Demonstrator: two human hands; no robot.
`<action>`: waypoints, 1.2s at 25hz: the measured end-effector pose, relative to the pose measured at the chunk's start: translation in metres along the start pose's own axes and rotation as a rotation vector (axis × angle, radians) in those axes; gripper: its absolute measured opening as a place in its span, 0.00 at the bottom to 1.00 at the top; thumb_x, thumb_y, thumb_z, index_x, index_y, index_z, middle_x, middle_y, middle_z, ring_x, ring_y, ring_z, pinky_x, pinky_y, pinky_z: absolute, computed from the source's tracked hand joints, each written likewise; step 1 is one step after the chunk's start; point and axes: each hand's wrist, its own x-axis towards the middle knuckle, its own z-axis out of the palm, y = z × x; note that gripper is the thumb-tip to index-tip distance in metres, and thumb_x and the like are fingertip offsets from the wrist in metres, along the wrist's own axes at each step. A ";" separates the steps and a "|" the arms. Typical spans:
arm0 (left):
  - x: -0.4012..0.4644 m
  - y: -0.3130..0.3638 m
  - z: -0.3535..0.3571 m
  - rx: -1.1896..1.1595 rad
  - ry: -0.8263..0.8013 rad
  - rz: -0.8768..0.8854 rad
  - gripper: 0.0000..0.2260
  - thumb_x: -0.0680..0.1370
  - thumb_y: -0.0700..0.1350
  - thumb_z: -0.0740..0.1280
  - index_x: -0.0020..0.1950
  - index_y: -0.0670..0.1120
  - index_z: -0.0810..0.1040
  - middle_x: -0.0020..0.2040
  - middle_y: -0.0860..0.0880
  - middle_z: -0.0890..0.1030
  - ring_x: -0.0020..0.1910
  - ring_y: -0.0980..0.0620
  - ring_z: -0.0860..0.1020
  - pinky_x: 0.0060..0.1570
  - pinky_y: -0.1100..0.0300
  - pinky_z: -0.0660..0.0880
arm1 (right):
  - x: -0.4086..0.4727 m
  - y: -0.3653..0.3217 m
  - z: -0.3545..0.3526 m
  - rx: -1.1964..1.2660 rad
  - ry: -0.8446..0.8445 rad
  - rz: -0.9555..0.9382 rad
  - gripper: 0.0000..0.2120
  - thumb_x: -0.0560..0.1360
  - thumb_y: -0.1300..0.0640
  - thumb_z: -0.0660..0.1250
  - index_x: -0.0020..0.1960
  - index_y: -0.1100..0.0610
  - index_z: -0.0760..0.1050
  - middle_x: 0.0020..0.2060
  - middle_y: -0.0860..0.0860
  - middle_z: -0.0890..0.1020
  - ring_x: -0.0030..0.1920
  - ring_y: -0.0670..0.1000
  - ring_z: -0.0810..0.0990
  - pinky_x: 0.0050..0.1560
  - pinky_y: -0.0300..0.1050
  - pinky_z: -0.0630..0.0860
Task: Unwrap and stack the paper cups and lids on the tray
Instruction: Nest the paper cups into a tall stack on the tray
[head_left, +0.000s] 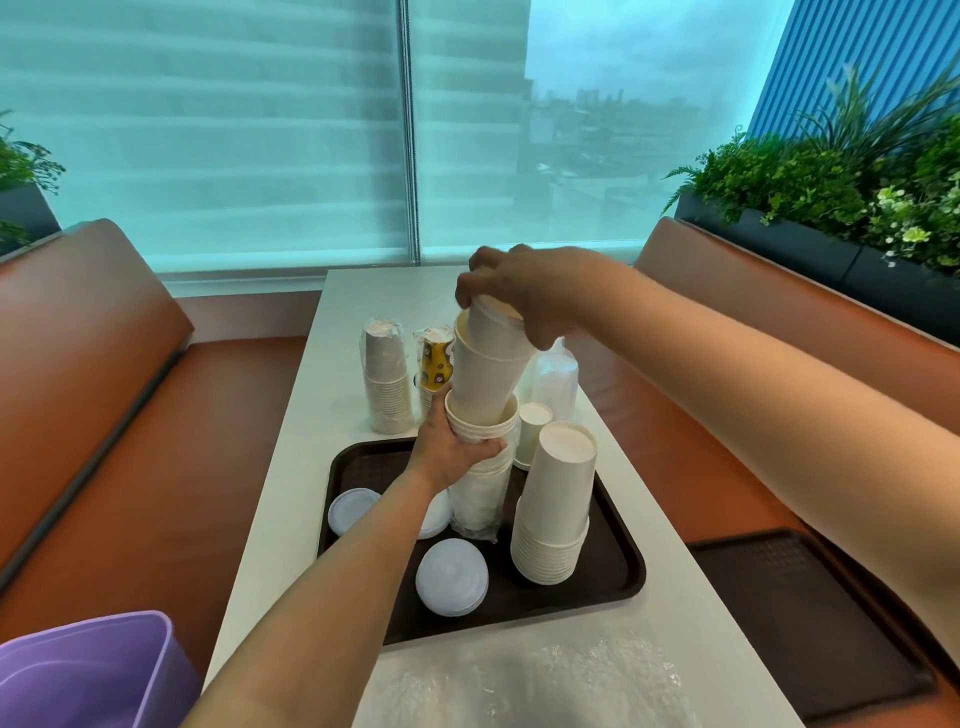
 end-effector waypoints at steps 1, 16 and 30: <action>0.000 -0.001 0.000 0.002 0.004 0.002 0.42 0.65 0.44 0.79 0.72 0.50 0.58 0.60 0.53 0.71 0.60 0.50 0.71 0.60 0.57 0.70 | -0.003 0.005 -0.003 0.018 0.015 0.026 0.36 0.62 0.68 0.70 0.66 0.47 0.64 0.65 0.51 0.64 0.58 0.58 0.71 0.35 0.49 0.70; 0.004 -0.004 0.003 -0.036 0.005 0.069 0.61 0.61 0.41 0.81 0.76 0.56 0.38 0.67 0.56 0.64 0.65 0.55 0.66 0.66 0.57 0.65 | -0.026 0.038 0.024 0.358 0.053 0.035 0.39 0.59 0.70 0.72 0.66 0.49 0.65 0.65 0.49 0.64 0.56 0.56 0.72 0.49 0.58 0.76; 0.005 0.007 0.011 0.088 0.025 0.086 0.51 0.64 0.46 0.79 0.74 0.56 0.47 0.71 0.47 0.64 0.66 0.48 0.68 0.60 0.62 0.65 | 0.013 0.000 0.062 0.181 -0.129 -0.107 0.40 0.65 0.67 0.73 0.72 0.49 0.61 0.72 0.52 0.60 0.69 0.57 0.65 0.62 0.54 0.71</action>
